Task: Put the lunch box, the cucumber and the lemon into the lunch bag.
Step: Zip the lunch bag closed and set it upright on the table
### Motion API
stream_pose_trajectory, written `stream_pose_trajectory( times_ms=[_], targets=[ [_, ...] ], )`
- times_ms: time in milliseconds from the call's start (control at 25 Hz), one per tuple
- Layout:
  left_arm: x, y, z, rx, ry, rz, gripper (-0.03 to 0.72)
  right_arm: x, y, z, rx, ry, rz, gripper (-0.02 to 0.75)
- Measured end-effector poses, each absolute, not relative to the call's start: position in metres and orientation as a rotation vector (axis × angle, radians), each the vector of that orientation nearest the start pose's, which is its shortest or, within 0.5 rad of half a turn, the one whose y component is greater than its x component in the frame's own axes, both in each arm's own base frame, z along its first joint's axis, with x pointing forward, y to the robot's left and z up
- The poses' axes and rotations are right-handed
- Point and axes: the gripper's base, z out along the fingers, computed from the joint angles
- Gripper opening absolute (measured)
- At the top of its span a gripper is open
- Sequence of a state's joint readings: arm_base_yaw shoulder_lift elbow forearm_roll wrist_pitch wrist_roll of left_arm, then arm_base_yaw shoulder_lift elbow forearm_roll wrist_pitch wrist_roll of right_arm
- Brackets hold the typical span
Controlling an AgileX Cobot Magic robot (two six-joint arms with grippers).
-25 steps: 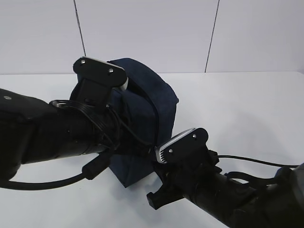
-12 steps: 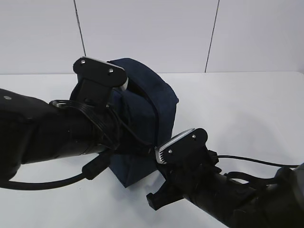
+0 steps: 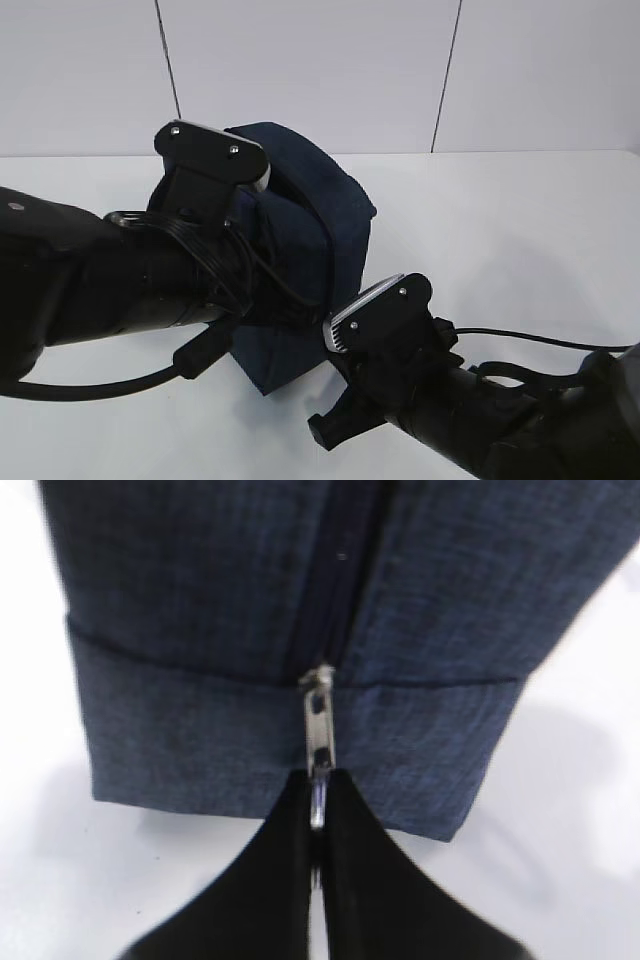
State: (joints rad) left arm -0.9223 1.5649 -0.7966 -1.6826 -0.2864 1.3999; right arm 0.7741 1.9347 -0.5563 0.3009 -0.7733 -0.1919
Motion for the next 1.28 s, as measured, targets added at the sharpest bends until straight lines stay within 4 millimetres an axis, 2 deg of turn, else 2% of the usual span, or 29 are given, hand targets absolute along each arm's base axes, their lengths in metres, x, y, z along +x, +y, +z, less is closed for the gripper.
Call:
stream_pose_trajectory(
  times_ms=[400, 1280],
  targets=[
    [0.208, -0.233, 0.208, 0.566, 2.199, -0.321, -0.007, 0.225, 0.196, 0.096, -0.686, 2.021, 0.264, 0.008],
    [0.210, -0.230, 0.208, 0.546, 2.194, -0.285, -0.007, 0.209, 0.188, 0.124, -0.748, 2.090, 0.305, 0.008]
  ],
)
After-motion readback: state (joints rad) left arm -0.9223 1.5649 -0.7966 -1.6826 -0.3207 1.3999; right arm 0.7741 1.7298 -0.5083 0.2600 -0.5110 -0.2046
